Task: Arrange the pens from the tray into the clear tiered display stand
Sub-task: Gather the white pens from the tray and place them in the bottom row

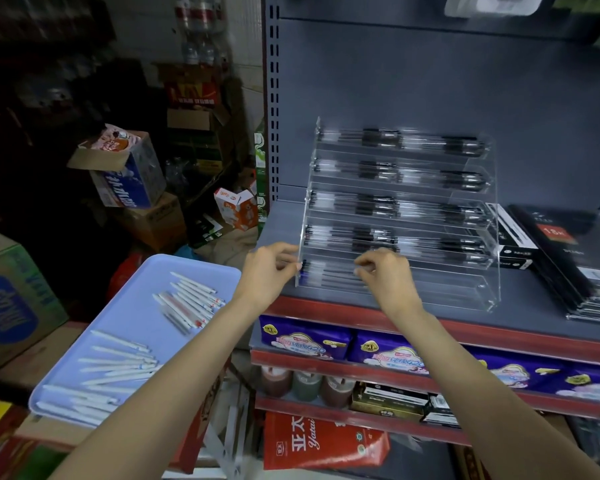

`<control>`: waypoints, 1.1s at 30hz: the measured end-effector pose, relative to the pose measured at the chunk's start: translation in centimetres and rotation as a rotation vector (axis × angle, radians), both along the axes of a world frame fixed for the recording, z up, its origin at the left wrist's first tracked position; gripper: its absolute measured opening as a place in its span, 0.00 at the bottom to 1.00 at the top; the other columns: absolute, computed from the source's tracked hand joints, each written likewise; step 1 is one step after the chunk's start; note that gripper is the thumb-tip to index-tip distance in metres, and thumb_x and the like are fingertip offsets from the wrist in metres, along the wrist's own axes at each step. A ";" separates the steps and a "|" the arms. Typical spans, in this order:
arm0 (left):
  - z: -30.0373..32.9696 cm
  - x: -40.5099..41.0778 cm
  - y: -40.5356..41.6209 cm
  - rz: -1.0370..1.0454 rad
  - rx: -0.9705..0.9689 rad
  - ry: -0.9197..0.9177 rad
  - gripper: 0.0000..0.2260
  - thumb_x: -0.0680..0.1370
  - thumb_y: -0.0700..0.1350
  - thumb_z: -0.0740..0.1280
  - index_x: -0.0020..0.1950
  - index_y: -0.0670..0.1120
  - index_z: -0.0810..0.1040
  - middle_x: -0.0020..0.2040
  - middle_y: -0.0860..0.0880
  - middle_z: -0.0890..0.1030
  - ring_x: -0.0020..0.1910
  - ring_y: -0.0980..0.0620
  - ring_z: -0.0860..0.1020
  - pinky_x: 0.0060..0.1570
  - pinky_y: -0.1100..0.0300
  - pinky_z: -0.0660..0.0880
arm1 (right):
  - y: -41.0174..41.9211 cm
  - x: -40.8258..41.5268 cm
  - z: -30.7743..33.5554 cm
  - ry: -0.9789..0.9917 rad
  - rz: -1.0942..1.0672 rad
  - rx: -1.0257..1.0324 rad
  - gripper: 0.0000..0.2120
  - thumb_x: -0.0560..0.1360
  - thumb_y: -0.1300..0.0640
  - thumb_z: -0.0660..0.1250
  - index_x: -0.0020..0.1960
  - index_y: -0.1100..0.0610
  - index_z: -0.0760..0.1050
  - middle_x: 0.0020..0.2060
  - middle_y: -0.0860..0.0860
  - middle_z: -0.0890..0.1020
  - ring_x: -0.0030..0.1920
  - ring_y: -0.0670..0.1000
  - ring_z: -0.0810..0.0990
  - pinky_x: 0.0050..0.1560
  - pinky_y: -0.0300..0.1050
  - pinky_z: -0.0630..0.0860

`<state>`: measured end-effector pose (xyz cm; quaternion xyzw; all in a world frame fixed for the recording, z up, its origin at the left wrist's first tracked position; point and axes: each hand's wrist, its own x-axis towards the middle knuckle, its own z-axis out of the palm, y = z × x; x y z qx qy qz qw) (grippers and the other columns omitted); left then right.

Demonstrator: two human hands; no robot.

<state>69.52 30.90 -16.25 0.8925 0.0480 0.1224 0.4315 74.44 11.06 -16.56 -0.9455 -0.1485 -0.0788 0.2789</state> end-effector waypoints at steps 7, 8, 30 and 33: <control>-1.2 -2.6 5.2 0.060 -0.008 0.011 0.10 0.77 0.42 0.67 0.58 0.46 0.78 0.47 0.51 0.79 0.44 0.56 0.76 0.41 0.76 0.68 | 7.5 -4.3 1.5 -0.013 0.212 0.215 0.09 0.75 0.63 0.67 0.53 0.58 0.81 0.45 0.51 0.80 0.40 0.42 0.74 0.43 0.21 0.68; -1.7 -3.1 6.5 0.086 -0.007 0.029 0.09 0.77 0.43 0.66 0.57 0.46 0.78 0.48 0.50 0.80 0.44 0.55 0.77 0.41 0.73 0.69 | 9.1 -4.9 1.4 -0.005 0.244 0.206 0.09 0.75 0.62 0.66 0.54 0.57 0.81 0.46 0.50 0.80 0.40 0.42 0.75 0.44 0.22 0.69; -16.9 -5.6 27.4 -0.287 0.624 0.496 0.27 0.80 0.39 0.56 0.77 0.50 0.50 0.78 0.47 0.47 0.76 0.49 0.52 0.69 0.52 0.59 | 31.0 -6.3 -15.4 0.453 0.208 -0.522 0.16 0.79 0.55 0.62 0.63 0.61 0.66 0.58 0.59 0.74 0.56 0.60 0.76 0.38 0.46 0.68; -17.8 -5.6 27.9 -0.238 0.417 0.481 0.26 0.80 0.38 0.57 0.76 0.50 0.55 0.78 0.49 0.50 0.76 0.48 0.54 0.71 0.55 0.60 | 31.6 -5.9 -15.6 0.518 0.161 -0.471 0.13 0.78 0.56 0.63 0.59 0.63 0.70 0.56 0.60 0.77 0.58 0.59 0.76 0.39 0.44 0.67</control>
